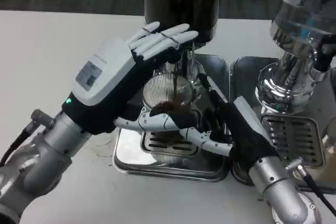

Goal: Grasp the cup under the faucet to collect the drink, then remove the cup.

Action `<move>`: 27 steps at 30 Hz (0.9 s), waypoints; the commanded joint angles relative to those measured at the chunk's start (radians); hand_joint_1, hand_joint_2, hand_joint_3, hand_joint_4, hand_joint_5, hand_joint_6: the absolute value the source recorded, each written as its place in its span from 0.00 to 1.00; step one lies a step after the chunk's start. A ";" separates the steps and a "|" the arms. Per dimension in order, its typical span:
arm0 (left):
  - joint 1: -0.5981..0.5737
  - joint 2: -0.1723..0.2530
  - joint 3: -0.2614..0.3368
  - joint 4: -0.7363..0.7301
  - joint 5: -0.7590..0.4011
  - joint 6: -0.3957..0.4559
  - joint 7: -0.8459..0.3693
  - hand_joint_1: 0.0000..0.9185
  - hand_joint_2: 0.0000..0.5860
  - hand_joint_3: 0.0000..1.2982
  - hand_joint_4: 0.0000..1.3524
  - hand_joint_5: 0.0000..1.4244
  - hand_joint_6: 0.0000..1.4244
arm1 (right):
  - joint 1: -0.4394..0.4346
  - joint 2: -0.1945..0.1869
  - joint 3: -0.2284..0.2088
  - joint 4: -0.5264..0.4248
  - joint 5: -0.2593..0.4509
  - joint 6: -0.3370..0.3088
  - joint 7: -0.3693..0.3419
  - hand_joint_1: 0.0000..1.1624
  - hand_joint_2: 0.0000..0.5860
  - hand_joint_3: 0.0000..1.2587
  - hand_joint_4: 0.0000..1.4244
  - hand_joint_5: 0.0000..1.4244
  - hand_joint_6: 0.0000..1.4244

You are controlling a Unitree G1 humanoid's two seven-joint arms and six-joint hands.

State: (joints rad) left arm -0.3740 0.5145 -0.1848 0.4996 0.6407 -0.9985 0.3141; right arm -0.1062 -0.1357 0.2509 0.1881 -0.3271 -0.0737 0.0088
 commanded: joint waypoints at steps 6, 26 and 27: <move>0.017 0.013 0.066 -0.021 -0.045 -0.012 0.014 0.00 0.22 0.17 0.11 0.23 0.11 | -0.009 0.001 -0.006 0.009 0.002 -0.019 -0.003 0.55 0.45 0.00 0.00 0.00 0.00; 0.103 0.017 0.174 -0.070 -0.223 -0.050 -0.048 0.00 0.22 0.26 0.23 0.34 0.21 | -0.012 0.008 -0.008 0.024 0.006 -0.032 -0.004 0.54 0.48 0.00 0.00 0.00 0.00; 0.107 0.019 0.183 -0.076 -0.228 -0.049 -0.053 0.00 0.22 0.26 0.23 0.34 0.21 | -0.013 0.009 -0.008 0.024 0.007 -0.033 -0.004 0.54 0.48 0.00 0.00 0.00 0.00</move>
State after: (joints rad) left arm -0.2799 0.5266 -0.0211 0.4460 0.4350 -1.0408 0.2777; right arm -0.1084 -0.1295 0.2485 0.1999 -0.3263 -0.0877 0.0085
